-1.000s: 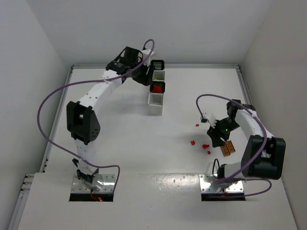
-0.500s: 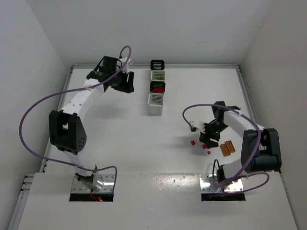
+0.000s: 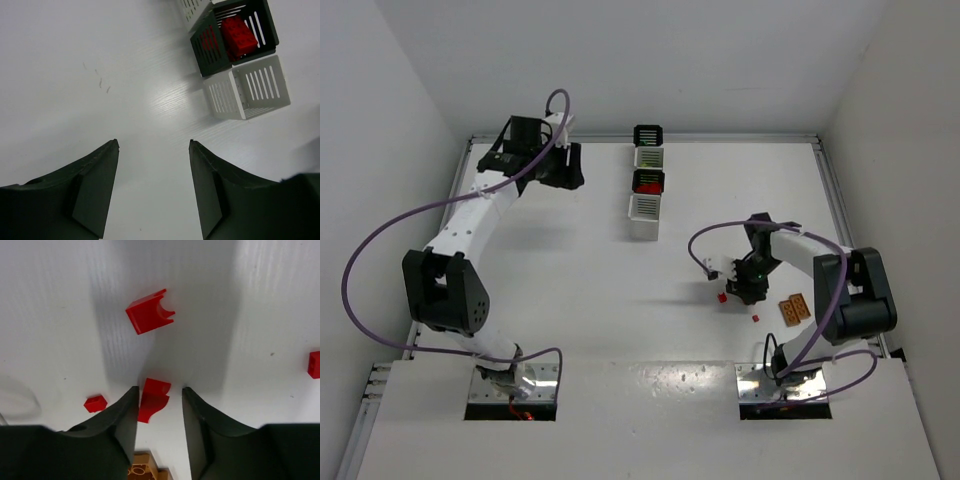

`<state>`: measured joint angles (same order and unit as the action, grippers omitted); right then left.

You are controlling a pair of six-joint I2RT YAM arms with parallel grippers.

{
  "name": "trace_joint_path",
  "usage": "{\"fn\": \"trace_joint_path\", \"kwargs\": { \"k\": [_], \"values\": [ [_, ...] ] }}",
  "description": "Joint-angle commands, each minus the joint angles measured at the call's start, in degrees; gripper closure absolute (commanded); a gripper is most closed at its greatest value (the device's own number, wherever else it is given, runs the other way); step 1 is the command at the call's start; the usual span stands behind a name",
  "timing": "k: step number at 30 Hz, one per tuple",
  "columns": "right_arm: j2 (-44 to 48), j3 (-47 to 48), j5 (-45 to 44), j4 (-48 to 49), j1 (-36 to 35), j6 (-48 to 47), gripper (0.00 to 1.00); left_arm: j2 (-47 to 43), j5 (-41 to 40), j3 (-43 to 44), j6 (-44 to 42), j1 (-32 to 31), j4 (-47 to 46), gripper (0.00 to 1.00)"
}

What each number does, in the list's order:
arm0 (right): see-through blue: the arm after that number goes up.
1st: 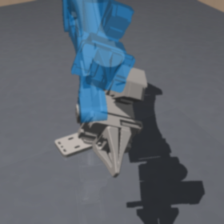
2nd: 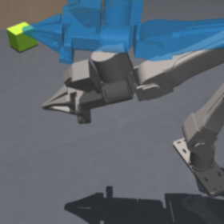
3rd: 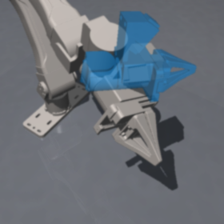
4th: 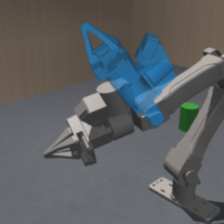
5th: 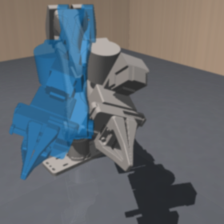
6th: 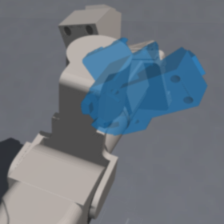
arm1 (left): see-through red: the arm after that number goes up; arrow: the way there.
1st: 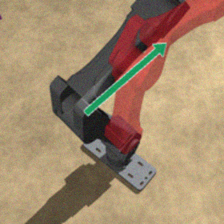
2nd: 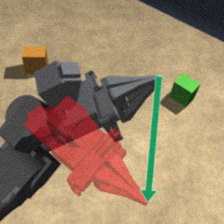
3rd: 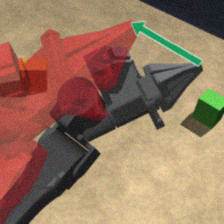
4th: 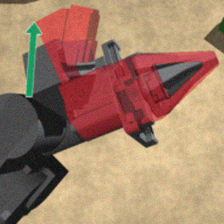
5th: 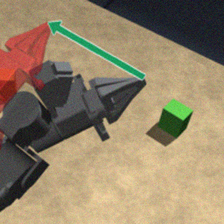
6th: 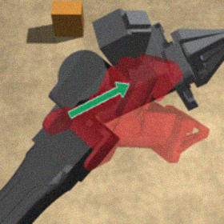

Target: Sort the legos into containers by color

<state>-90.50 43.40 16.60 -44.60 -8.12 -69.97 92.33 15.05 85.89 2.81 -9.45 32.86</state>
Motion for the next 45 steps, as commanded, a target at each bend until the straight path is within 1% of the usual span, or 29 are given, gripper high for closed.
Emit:
{"fn": "trace_joint_path", "kwargs": {
  "k": [1, 2, 4, 5, 8, 9, 11, 12, 13, 14, 15, 16, 17, 18, 19, 20, 21, 22, 23, 24, 25, 26, 28, 32, 34, 37, 39, 40, 45],
  "values": [
    [-2.13, -0.77, -1.39, 2.15, -1.1, -0.16, 0.62, -2.33, 0.24, -1.59, 1.23, 1.89, -1.57, 0.36],
    [-2.14, -0.77, -1.4, 2.15, -1.11, -0.16, 0.7, -2.33, 0.24, -1.6, 1.23, 1.89, -1.57, 0.36],
    [-2.14, 0.02, -1.4, 2.15, -1.11, -0.16, 0.79, -2.95, 0.24, -2.3, 1.84, 2.42, -2.1, 0.36],
    [-2.75, 1.15, -1.4, 2.15, -1.11, -0.16, 0.85, -2.95, 0.24, -3.09, 1.85, 2.42, -2.1, 0.36],
    [-3.36, 6.51, 1.93, -0.13, -1.64, 2.37, 0.91, -4.52, -0.28, -4.93, 2.46, 2.42, -3.41, 0.36],
    [-4.06, 11.22, 5.08, -2.4, -1.64, 3.52, 0.91, -4.53, -0.28, -5.72, 2.46, 2.42, -4.11, 0.36],
    [-4.85, 17.3, 9.13, -4.35, -2.25, 6.94, 0.92, -6.55, -0.8, -8.26, 2.46, 2.42, -4.99, 0.36],
    [-6.08, 24.04, 14.02, -5.05, -2.25, 11.39, 0.92, -7.16, -0.81, -9.32, 2.46, 2.42, -5.87, 0.36],
    [-6.88, 27.58, 16.42, -5.06, -3.03, 13.96, 0.94, -7.69, -1.33, -11.34, 2.46, 2.42, -5.88, 0.36],
    [-7.67, 34.23, 21.06, -5.06, -3.74, 20.08, 0.95, -8.48, -1.34, -12.4, 2.46, 2.42, -6.58, 0.36],
    [-8.55, 37.17, 22.76, -3.32, -3.75, 23.79, 0.95, -8.49, -1.34, -13.28, 2.46, 2.42, -6.58, 0.36],
    [-12.73, 44.86, 25.91, 7.14, -5.49, 36.27, 0.95, -10.05, -0.55, -15.81, 1.94, 2.42, -7.71, 0.36],
    [-12.77, 46.93, 25.94, 7.24, -5.5, 36.4, 0.95, -10.07, -0.55, -16.62, 1.94, 2.42, -7.73, 0.36],
    [-13.99, 48.87, 25.94, 10.64, -6.29, 45.19, 0.96, -11.29, 0.32, -17.59, 1.33, 2.42, -8.42, 0.36],
    [-15.4, 50.63, 25.94, 17.2, -6.29, 49.45, 0.96, -12.0, 0.33, -18.64, 1.32, 2.42, -9.47, 0.36],
    [-18.28, 53.43, 25.94, 20.22, -6.9, 53.59, 0.96, -12.7, 0.33, -20.65, 1.32, 2.42, -10.09, 0.35],
    [-19.88, 54.68, 25.94, 23.12, -6.91, 61.98, 0.97, -13.31, 0.33, -21.54, 1.32, 2.42, -10.62, 0.35],
    [-22.94, 57.13, 25.94, 28.03, -7.69, 66.07, 0.97, -14.02, 0.33, -22.16, 1.32, 2.42, -10.63, 0.35],
    [-22.97, 58.11, 26.46, 30.25, -7.7, 69.76, 0.97, -14.02, 0.33, -22.86, 1.32, 2.42, -10.63, 0.35],
    [-25.84, 58.9, 26.47, 32.36, -8.31, 75.63, 0.97, -14.02, 0.33, -22.87, 1.32, 2.42, -10.63, 0.35],
    [-27.26, 60.3, 25.68, 34.12, -9.27, 77.69, 0.97, -14.02, 0.33, -22.87, 1.32, 2.42, -10.63, 0.35],
    [-28.49, 61.18, 25.68, 36.4, -9.8, 78.93, 0.99, -14.02, -0.19, -23.48, 1.32, 2.42, -10.63, 0.35],
    [-32.17, 64.25, 22.88, 36.43, -11.65, 79.55, 0.99, -14.55, -0.19, -23.48, 1.32, 2.42, -10.63, 0.35],
    [-35.79, 66.99, 17.69, 35.81, -13.58, 78.33, 0.99, -14.55, -0.19, -23.48, 1.32, 2.42, -10.63, 0.35],
    [-36.41, 67.52, 14.71, 35.81, -14.2, 76.84, 0.99, -14.02, -0.19, -23.48, 1.32, 2.42, -10.63, 0.35],
    [-37.12, 67.52, 13.38, 34.24, -14.73, 75.08, 0.99, -13.41, -0.19, -23.48, 1.85, 2.42, -11.24, 0.35],
    [-37.12, 67.52, 12.76, 33.62, -14.73, 74.38, 0.95, -12.79, 0.33, -22.96, 1.85, 2.42, -11.24, 0.35],
    [-37.12, 66.91, 12.06, 33.61, -14.73, 73.15, 0.91, -12.79, 0.33, -22.26, 1.85, 2.42, -11.24, 0.35],
    [-37.12, 65.85, 8.72, 33.09, -15.26, 72.52, 0.91, -12.27, -0.81, -20.15, 1.23, 0.31, -11.77, 0.35]
  ]
}}
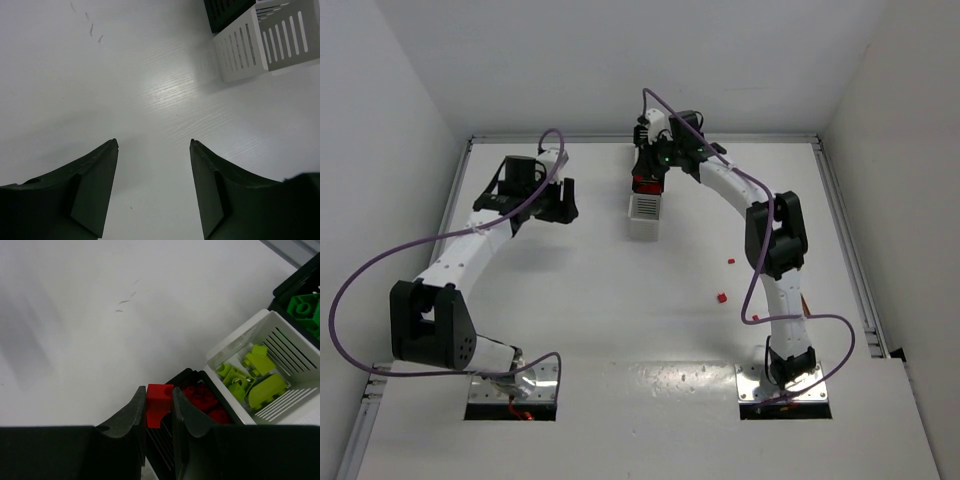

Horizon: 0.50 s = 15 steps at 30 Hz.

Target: Sort the legos into containers by color

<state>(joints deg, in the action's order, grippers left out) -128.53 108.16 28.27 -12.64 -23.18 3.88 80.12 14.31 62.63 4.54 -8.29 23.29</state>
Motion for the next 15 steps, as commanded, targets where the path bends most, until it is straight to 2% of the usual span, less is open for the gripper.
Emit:
{"fn": "trace_joint_path", "kwargs": {
  "k": [1, 2, 4, 5, 8, 12, 15],
  "values": [
    [0.91, 1.09, -3.48, 1.65, -0.2, -1.94, 0.91, -0.05, -0.07, 3.63, -0.49, -0.85, -2.19, 0.35],
    [0.91, 1.61, -4.18, 1.66, -0.2, -1.95, 0.89, 0.56, -0.07, 3.64, -0.49, -0.85, -2.19, 0.35],
    [0.91, 2.75, -4.19, -0.27, -0.2, -2.56, 0.79, 0.57, 0.46, 4.16, -0.49, -1.37, -2.19, 0.35],
    [0.39, 2.76, -4.19, -0.28, -0.2, -3.08, 0.66, 0.57, 0.46, 4.17, -0.49, -1.37, -2.19, 0.35],
    [1.09, 2.76, -4.19, -0.8, -0.2, -3.09, 0.46, 0.57, 0.99, 4.78, -0.49, -2.51, -2.19, 0.35],
    [4.24, 1.45, -3.57, -0.55, -0.2, -2.57, 0.46, 0.57, 1.77, 5.31, -1.72, -3.92, -2.19, 0.35],
    [9.86, -3.11, -4.36, 1.04, 1.21, 0.07, 0.46, 0.04, 3.0, 5.31, -1.72, -6.38, -2.19, 0.35]
  ]
}}
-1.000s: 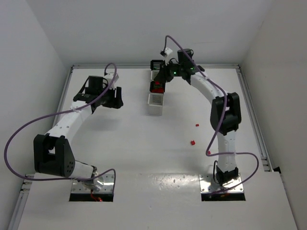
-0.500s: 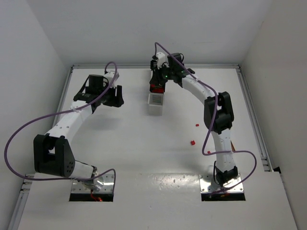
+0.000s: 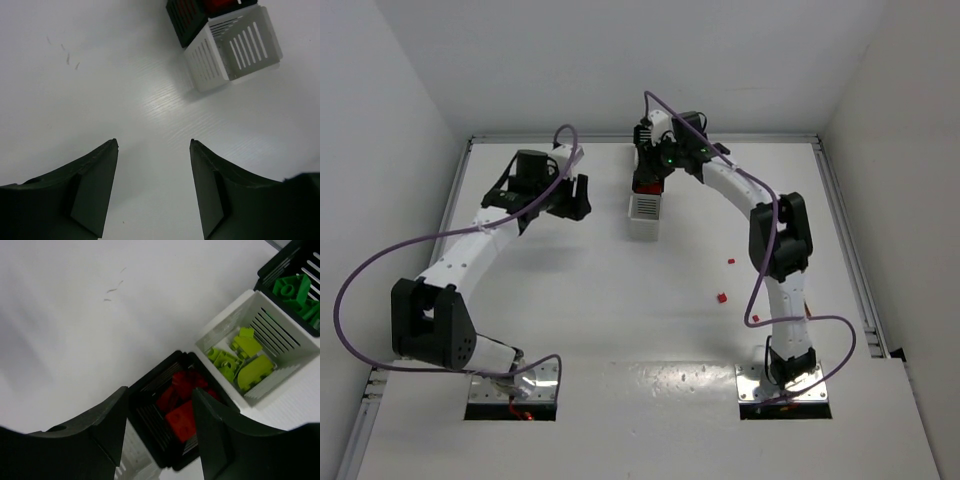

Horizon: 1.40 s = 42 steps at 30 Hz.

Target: Sort the legos into containers by color

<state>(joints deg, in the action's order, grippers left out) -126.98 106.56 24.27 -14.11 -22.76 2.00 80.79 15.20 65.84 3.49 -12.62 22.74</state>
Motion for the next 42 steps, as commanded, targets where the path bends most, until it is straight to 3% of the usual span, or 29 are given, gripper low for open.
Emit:
{"fn": "trace_joint_path", "kwargs": {
  "k": [1, 4, 11, 17, 24, 33, 42],
  "values": [
    [11.37, -1.53, -1.5, 1.9, 2.1, 1.96, 0.46, -0.64, 2.63, 2.1, -0.67, -4.06, -1.65, 0.35],
    [15.17, -3.46, -6.07, -5.12, 4.65, 1.34, 0.5, 1.38, 2.64, 2.8, 0.55, -10.63, -2.18, 0.35],
    [25.28, -18.04, -12.05, -13.66, 21.16, 1.16, 0.51, 12.25, 1.5, 8.68, -3.22, -31.02, -2.18, 0.37],
    [33.53, -31.83, -13.9, -15.77, 34.44, 0.64, 0.52, 26.76, -3.06, 22.82, 0.1, -43.6, -0.43, 0.4],
    [37.77, -36.6, -10.3, -16.48, 40.69, 2.74, 0.52, 40.49, -10.54, 34.78, 3.54, -50.12, 3.27, 0.42],
    [36.1, -36.6, -4.94, -16.48, 42.36, 4.77, 0.52, 44.88, -17.22, 35.32, 3.55, -52.77, 4.33, 0.41],
    [36.1, -36.08, -3.71, -16.48, 42.89, 4.24, 0.52, 50.34, -16.0, 40.32, 3.55, -52.77, 4.33, 0.4]
  ]
}}
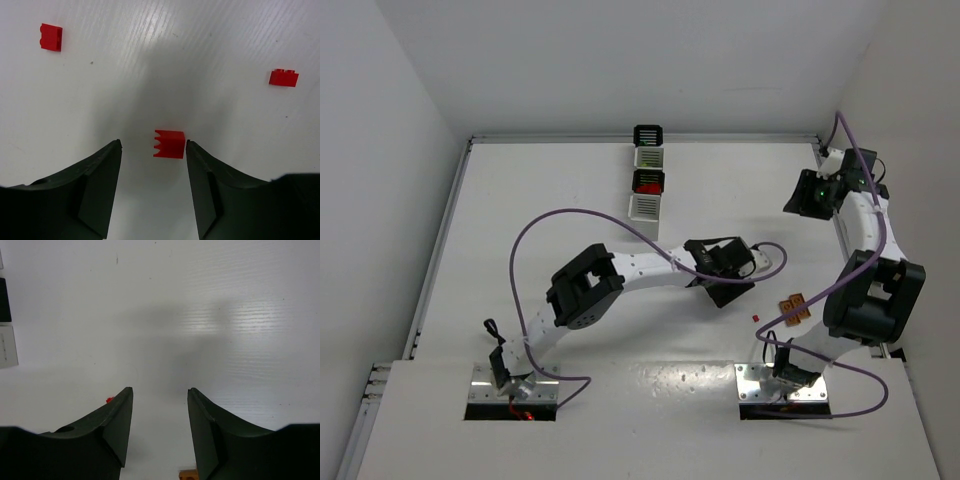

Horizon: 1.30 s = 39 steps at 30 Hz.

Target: Sort the legos into containers by color

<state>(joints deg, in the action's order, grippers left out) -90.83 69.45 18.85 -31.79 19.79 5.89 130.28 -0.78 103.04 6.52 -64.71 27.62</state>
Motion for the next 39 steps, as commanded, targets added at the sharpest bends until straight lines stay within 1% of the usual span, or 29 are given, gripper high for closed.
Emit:
{"fn": "trace_joint_path", "kwargs": {
  "k": [1, 3, 4, 8, 9, 12, 14, 15, 16, 18, 19, 20, 21, 22, 24, 26, 27, 28, 30, 32, 35, 39],
  "values": [
    [-0.05, 1.04, 1.71, 1.2, 0.34, -0.26, 0.52, 1.55, -0.02, 3.13, 0.51, -0.68, -0.55, 0.4],
    [-0.05, 1.04, 1.71, 1.2, 0.34, -0.27, 0.52, 2.17, 0.51, 3.74, 0.51, -0.68, -0.55, 0.4],
    [-0.05, 1.04, 1.71, 1.2, 0.34, -0.79, 0.52, 2.17, 0.51, 3.74, 0.51, -0.68, -0.55, 0.41],
    [-0.05, 1.04, 1.71, 1.2, 0.34, -0.79, 0.52, 2.17, 1.04, 3.05, 0.51, -0.68, -0.02, 0.54],
    [-0.57, 1.04, 2.24, 1.2, 0.34, -0.79, 0.52, 2.17, 1.04, 2.26, 0.51, -0.68, -0.02, 0.62],
    [-0.58, 1.04, 2.85, 1.2, 0.34, -0.79, 0.52, 0.77, 1.04, 0.67, 0.51, -0.68, -0.02, 0.73],
    [-1.11, 1.56, 3.38, 1.2, 0.34, -1.4, 0.52, 0.24, 0.26, 0.67, -0.98, -0.68, 0.68, 0.76],
    [-1.11, 1.57, 3.38, 1.2, -0.45, -1.41, 0.52, -1.59, -0.88, 0.06, -1.51, -0.16, 0.68, 0.77],
    [-1.11, 1.57, 3.38, 1.2, -0.98, -2.1, 0.52, -2.39, -0.89, 0.05, -2.04, 0.37, 1.21, 0.77],
    [-0.4, 1.04, 4.43, 2.25, -1.5, -2.99, 0.52, -5.29, -1.51, 1.71, -2.74, 3.35, 2.52, 0.77],
    [0.21, 0.17, 4.96, 2.78, -1.51, -2.99, 0.52, -5.99, -1.51, 3.11, -3.27, 4.66, 3.31, 0.77],
    [0.21, -0.36, 4.97, 3.31, -1.51, -2.99, 0.52, -6.61, -2.55, 4.78, -3.79, 7.38, 5.24, 0.77],
    [0.21, -0.37, 4.97, 3.31, -2.21, -3.69, 0.52, -7.31, -3.09, 8.28, -3.8, 8.88, 6.04, 0.77],
    [0.21, -0.37, 5.49, 3.31, -2.91, -4.39, 0.53, -8.71, -3.87, 9.79, -3.8, 10.29, 6.65, 0.77],
    [-0.58, -0.37, 6.81, 2.09, -3.53, -5.53, 0.53, -10.39, -5.11, 11.91, -4.41, 14.49, 6.66, 0.76],
    [-2.07, -0.37, 8.21, 1.39, -4.32, -6.76, 0.53, -11.8, -7.3, 14.11, -4.41, 17.15, 6.66, 0.74],
    [-2.07, -0.37, 8.22, 0.86, -5.19, -6.77, 0.53, -12.32, -8.79, 14.81, -4.94, 19.77, 5.36, 0.74],
    [-2.94, 0.15, 8.22, 0.33, -5.72, -7.55, 0.53, -13.03, -9.41, 14.82, -4.94, 21.01, 4.65, 0.74],
    [-5.84, 1.65, 8.22, -2.81, -6.7, -9.22, 0.53, -12.25, -10.38, 16.22, -4.94, 24.43, 4.11, 0.74],
    [-8.21, 2.79, 8.83, -4.59, -8.18, -10.71, 0.54, -11.1, -10.91, 19.29, -4.33, 26.46, 4.11, 0.74],
    [-8.23, 2.18, 8.31, -5.12, -9.59, -12.3, 0.54, -9.17, -10.3, 21.49, -3.19, 29.46, 4.11, 0.74],
    [-8.92, 0.78, 6.03, -5.73, -11.09, -13.79, 0.54, -7.15, -8.46, 21.5, -2.04, 31.83, 4.11, 0.74]
  ]
}}
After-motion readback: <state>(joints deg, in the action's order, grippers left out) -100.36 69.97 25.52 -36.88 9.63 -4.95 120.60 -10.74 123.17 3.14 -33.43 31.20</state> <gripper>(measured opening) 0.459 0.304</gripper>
